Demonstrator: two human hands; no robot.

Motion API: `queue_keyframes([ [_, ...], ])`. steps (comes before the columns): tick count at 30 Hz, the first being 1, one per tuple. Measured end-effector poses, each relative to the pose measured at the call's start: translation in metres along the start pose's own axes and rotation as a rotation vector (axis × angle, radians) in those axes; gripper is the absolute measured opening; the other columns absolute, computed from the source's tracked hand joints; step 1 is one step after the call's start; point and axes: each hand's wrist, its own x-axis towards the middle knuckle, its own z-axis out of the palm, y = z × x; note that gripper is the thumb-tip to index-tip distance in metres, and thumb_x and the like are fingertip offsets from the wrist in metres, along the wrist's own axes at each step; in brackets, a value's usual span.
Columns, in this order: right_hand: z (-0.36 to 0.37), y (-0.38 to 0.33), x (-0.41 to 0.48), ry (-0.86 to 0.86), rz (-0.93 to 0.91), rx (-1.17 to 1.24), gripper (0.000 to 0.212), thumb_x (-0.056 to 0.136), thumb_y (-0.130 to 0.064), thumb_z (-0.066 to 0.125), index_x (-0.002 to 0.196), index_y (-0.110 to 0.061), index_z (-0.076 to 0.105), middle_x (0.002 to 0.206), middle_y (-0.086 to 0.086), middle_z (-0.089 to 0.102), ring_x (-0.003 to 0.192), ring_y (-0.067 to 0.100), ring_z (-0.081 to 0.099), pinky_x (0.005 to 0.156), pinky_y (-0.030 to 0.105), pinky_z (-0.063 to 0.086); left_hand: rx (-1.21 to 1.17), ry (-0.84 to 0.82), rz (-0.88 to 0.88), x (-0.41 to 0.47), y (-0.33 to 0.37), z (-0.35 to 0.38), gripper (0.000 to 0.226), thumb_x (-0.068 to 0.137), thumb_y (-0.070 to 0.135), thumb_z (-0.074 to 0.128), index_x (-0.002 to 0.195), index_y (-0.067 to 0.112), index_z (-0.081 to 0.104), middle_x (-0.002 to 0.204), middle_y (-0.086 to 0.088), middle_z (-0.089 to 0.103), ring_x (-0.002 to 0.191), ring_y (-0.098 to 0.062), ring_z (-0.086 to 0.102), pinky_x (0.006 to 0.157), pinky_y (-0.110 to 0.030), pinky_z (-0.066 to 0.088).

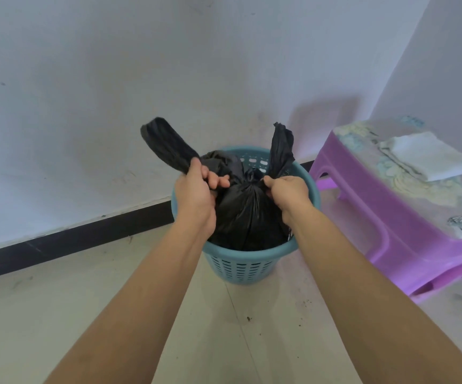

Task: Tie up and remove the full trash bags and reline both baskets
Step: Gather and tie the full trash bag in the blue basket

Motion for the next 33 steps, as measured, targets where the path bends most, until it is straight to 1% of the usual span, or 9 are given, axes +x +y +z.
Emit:
queue_keyframes([
  [6,-0.006,0.003,-0.008,-0.042,-0.138,-0.033,0.03,0.091,-0.039,0.064,0.093,-0.011,0.074,0.092,0.008,0.076,0.093,0.027,0.07,0.092,0.048,0.054,0.154,-0.056,0.112,-0.002,0.009,0.008,0.022,0.091,0.02,0.04,0.07,0.016,0.042,0.059,0.002,0.048,0.068,-0.018,0.048,0.085,-0.035,0.041],
  [9,-0.005,-0.005,-0.015,-0.076,-0.315,-0.153,0.03,0.094,-0.04,0.06,0.095,-0.014,0.074,0.087,0.006,0.075,0.089,0.025,0.07,0.09,0.048,0.054,0.301,-0.114,0.245,0.0,0.016,0.01,0.02,0.099,0.013,0.037,0.087,0.011,0.053,0.083,-0.007,0.06,0.085,-0.015,0.058,0.087,-0.023,0.047],
  [13,0.0,-0.012,-0.025,-0.187,-0.421,-0.19,0.031,0.096,-0.039,0.06,0.096,-0.013,0.076,0.091,0.007,0.076,0.093,0.022,0.069,0.087,0.044,0.052,0.029,-0.417,0.129,-0.005,0.04,0.021,0.028,0.103,0.009,0.033,0.097,0.0,0.059,0.079,-0.017,0.065,0.069,-0.022,0.066,0.072,-0.029,0.057],
  [17,0.004,-0.009,-0.03,-0.229,-0.446,-0.118,0.028,0.094,-0.043,0.062,0.095,-0.019,0.076,0.092,0.007,0.076,0.091,0.02,0.071,0.087,0.046,0.054,0.307,-0.341,0.231,0.005,0.031,0.011,0.019,0.103,0.014,0.046,0.101,0.013,0.066,0.063,-0.004,0.065,0.06,-0.022,0.065,0.066,-0.033,0.057],
  [21,0.001,-0.005,-0.029,-0.147,-0.416,-0.004,0.018,0.093,-0.041,0.065,0.096,-0.026,0.076,0.079,-0.005,0.074,0.067,0.003,0.064,0.074,0.021,0.053,0.317,-0.154,-0.073,0.021,0.01,-0.007,0.018,0.103,0.022,0.049,0.087,0.015,0.054,0.048,0.006,0.035,0.04,-0.009,0.036,0.053,-0.026,0.043],
  [23,-0.001,-0.003,-0.03,-0.15,-0.433,0.006,0.017,0.093,-0.037,0.067,0.1,-0.025,0.076,0.069,-0.014,0.07,0.059,-0.006,0.059,0.063,0.009,0.047,0.187,-0.138,-0.256,0.024,0.007,-0.014,0.018,0.101,0.022,0.046,0.084,0.017,0.05,0.054,0.005,0.027,0.043,-0.009,0.028,0.046,-0.022,0.036],
  [25,-0.002,-0.001,-0.029,-0.153,-0.418,0.038,0.018,0.092,-0.036,0.068,0.101,-0.022,0.077,0.071,-0.016,0.071,0.059,-0.008,0.058,0.065,0.01,0.047,0.043,-0.174,-0.346,0.024,0.007,-0.019,0.017,0.095,0.015,0.037,0.079,0.016,0.042,0.063,0.002,0.027,0.049,-0.01,0.029,0.047,-0.022,0.037],
  [29,-0.004,-0.006,-0.031,-0.171,-0.311,0.221,0.025,0.087,-0.03,0.075,0.108,-0.017,0.075,0.095,-0.003,0.077,0.063,-0.005,0.059,0.069,0.017,0.049,-0.029,-0.234,-0.249,0.027,0.004,-0.024,0.02,0.101,0.002,0.035,0.089,0.007,0.05,0.069,-0.003,0.045,0.057,-0.011,0.047,0.061,-0.024,0.05],
  [33,-0.004,-0.008,-0.035,-0.181,-0.349,0.277,0.026,0.083,-0.029,0.078,0.105,-0.014,0.076,0.089,-0.002,0.077,0.069,0.001,0.062,0.071,0.018,0.052,0.044,-0.324,-0.178,0.027,0.004,-0.026,0.015,0.101,0.005,0.048,0.1,0.008,0.063,0.074,-0.001,0.062,0.061,-0.01,0.059,0.061,-0.023,0.055],
])
